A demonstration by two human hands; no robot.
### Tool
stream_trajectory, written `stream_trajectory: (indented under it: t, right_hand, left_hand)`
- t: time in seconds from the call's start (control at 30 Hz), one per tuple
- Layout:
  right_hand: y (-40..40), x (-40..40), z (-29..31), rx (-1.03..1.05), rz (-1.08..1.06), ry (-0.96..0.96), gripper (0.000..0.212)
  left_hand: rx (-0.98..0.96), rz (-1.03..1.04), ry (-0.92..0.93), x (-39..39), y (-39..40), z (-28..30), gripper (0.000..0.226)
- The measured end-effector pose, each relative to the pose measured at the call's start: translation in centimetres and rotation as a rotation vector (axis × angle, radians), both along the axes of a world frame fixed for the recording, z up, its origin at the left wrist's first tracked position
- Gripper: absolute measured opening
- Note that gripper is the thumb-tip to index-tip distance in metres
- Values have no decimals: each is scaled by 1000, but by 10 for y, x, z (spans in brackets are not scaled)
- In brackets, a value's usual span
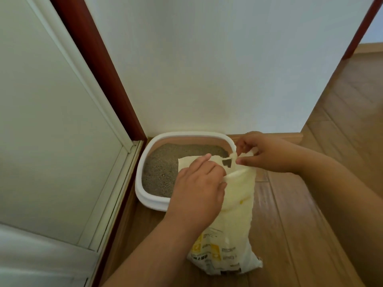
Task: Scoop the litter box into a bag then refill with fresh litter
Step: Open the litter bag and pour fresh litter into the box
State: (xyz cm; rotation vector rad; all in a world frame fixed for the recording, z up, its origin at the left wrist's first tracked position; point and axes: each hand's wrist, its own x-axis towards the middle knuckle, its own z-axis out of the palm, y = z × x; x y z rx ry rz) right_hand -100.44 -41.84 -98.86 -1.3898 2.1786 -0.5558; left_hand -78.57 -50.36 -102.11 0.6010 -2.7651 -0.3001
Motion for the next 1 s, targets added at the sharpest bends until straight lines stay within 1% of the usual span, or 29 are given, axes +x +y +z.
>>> stream_trajectory:
  t: [0.07, 0.1, 0.17, 0.27, 0.37, 0.43, 0.47, 0.53, 0.63, 0.67, 0.73, 0.77, 0.8, 0.9, 0.93, 0.97, 1.0]
  right_hand:
    - [-5, 0, -4, -24, 18, 27, 13]
    - [-7, 2, -6, -28, 32, 37, 12]
    - [-12, 5, -9, -29, 51, 42, 12]
    - [-17, 7, -12, -25, 86, 72, 19]
    - [-18, 8, -15, -46, 90, 81, 28]
    - [-18, 8, -17, -72, 92, 82, 33]
    - [-18, 9, -19, -87, 90, 71, 32]
    - [-16, 9, -22, -123, 85, 24, 29]
    - [-14, 7, -26, -179, 63, -27, 30]
    - [-13, 6, -28, -202, 43, -49, 31]
    - [-10, 4, -32, -270, -7, -124, 32]
    - [-8, 3, -34, -309, -30, -175, 33]
    - [-6, 2, -35, -344, -46, -226, 33]
    - [-2, 0, -44, -410, -93, -349, 35]
    - [-1, -2, -50, -426, -95, -376, 36]
    - [0, -3, -57, -436, -91, -385, 38]
    - [2, -4, -64, -441, -87, -365, 40]
  left_hand:
    - [-14, 8, 12, -3, -2, 0, 8]
    - [-24, 18, 9, -5, -2, -1, 10]
    - [-29, 53, 0, -8, -2, -5, 24]
    - [-48, 94, -2, -13, 0, -8, 44]
    - [-95, 86, 11, -16, 4, -9, 60]
    - [-107, 52, -11, -19, 7, -12, 66]
    - [-104, 23, -26, -20, 8, -15, 65]
    - [-82, -31, -76, -24, 11, -20, 56]
    - [-29, 12, -164, -33, 26, -17, 40]
    - [6, 51, -194, -39, 31, -15, 41]
    - [34, 100, -235, -54, 34, -13, 53]
    - [0, 103, -242, -61, 32, -12, 57]
    - [-35, 102, -238, -69, 29, -12, 55]
    - [-43, 94, -180, -84, 13, -17, 30]
    - [-31, 99, -165, -85, 10, -19, 26]
    - [-1, 104, -152, -86, 7, -21, 27]
    - [43, 101, -145, -84, 5, -21, 33]
